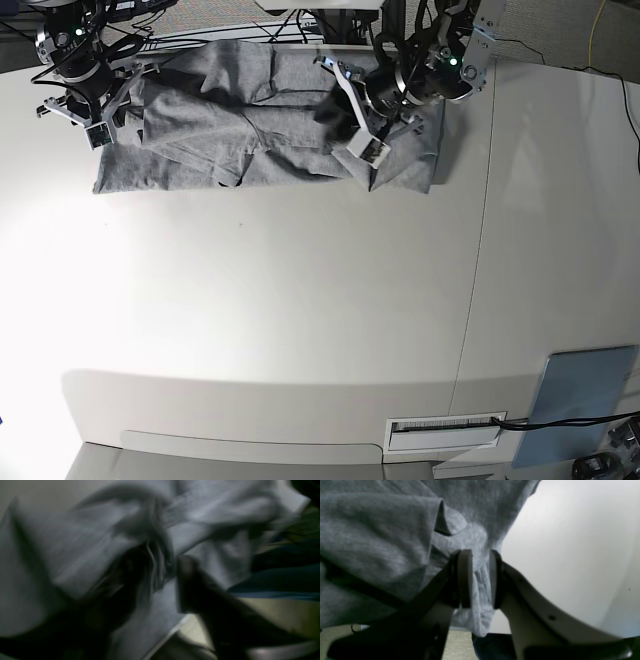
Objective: Fold the T-shirt properly
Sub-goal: 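Move the left gripper to the strip's middle and grasp the fabric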
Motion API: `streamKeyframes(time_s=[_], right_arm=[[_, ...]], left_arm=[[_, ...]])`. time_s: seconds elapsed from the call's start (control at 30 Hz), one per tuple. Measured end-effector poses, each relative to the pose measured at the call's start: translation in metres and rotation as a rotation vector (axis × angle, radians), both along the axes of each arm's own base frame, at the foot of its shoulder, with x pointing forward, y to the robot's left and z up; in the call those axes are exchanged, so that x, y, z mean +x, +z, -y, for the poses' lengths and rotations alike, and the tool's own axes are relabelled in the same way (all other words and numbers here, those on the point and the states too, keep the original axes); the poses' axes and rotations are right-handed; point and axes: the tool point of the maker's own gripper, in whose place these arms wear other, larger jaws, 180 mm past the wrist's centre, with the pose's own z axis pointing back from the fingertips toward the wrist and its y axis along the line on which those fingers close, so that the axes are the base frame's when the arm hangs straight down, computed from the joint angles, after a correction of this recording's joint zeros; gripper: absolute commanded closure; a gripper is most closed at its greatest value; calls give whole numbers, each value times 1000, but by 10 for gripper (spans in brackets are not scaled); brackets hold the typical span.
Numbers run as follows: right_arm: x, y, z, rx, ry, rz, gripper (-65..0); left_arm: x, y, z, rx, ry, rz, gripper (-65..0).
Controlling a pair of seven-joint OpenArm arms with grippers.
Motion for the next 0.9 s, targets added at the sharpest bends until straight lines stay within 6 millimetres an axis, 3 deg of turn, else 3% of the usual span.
streamKeyframes(time_s=[0.1, 0.2, 0.33, 0.53, 0.77, 0.9], right_arm=[[0, 0, 0, 0, 0, 0, -127], [0, 0, 0, 0, 0, 0, -127], [0, 0, 0, 0, 0, 0, -127], [0, 0, 0, 0, 0, 0, -127], [0, 0, 0, 0, 0, 0, -127], [0, 0, 0, 0, -1, -1, -127]], left_arm=[[-6, 22, 19, -130, -83, 61, -340], [-8, 20, 18, -111, -106, 58, -339], [-3, -6, -17, 79, -98, 35, -339], [5, -14, -59, 150, -42, 58, -339], [-7, -28, -79, 232, -39, 51, -339], [3, -28, -89, 271, 56, 138, -339]])
